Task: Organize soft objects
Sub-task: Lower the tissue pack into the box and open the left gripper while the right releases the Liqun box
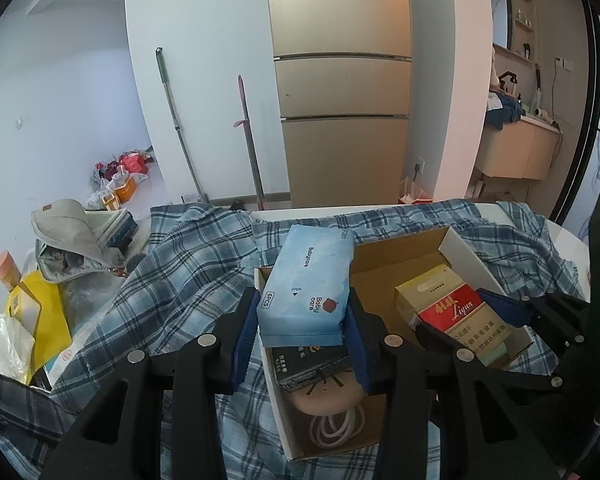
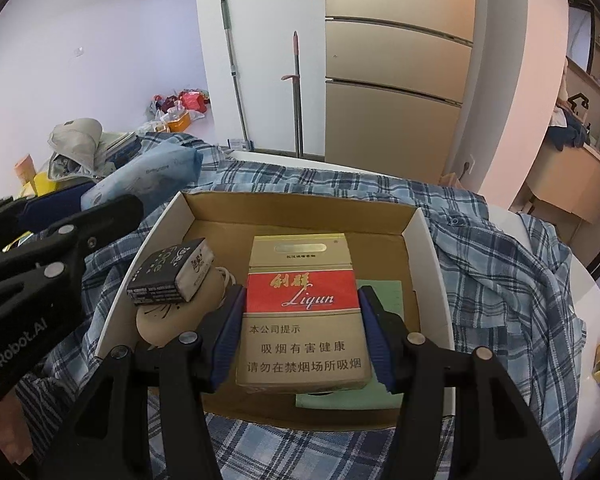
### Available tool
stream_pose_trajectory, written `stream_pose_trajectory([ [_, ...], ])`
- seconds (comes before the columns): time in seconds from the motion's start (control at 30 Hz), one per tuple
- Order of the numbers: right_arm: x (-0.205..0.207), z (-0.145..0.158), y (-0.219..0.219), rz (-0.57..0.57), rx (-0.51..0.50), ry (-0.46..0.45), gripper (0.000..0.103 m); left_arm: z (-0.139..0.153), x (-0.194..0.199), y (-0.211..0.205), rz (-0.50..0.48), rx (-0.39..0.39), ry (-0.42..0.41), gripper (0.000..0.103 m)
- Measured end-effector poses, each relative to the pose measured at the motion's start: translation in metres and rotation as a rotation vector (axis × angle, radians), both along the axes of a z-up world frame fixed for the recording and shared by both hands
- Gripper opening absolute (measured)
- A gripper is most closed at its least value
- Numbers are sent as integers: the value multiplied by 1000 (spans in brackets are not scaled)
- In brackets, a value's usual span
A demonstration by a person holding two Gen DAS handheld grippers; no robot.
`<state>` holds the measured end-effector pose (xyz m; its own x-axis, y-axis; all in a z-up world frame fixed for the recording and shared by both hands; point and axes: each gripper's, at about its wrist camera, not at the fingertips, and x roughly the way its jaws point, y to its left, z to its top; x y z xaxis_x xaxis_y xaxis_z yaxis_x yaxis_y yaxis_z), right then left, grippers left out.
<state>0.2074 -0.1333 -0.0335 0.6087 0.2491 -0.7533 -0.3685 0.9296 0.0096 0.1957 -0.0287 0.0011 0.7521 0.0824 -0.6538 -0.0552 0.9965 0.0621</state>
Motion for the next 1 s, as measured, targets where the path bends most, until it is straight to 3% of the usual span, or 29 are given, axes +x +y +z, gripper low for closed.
stream_pose_trajectory([
  [0.4,0,5,-7,-7,30,-2,62,2,-2,0,-12,3,-6,43],
  [0.63,4,12,-25,-70,34,-17,62,-4,-1,-3,-71,-69,-11,43],
  [1.0,12,13,-43,-108,33,-11,62,-18,5,-17,-114,-59,8,44],
])
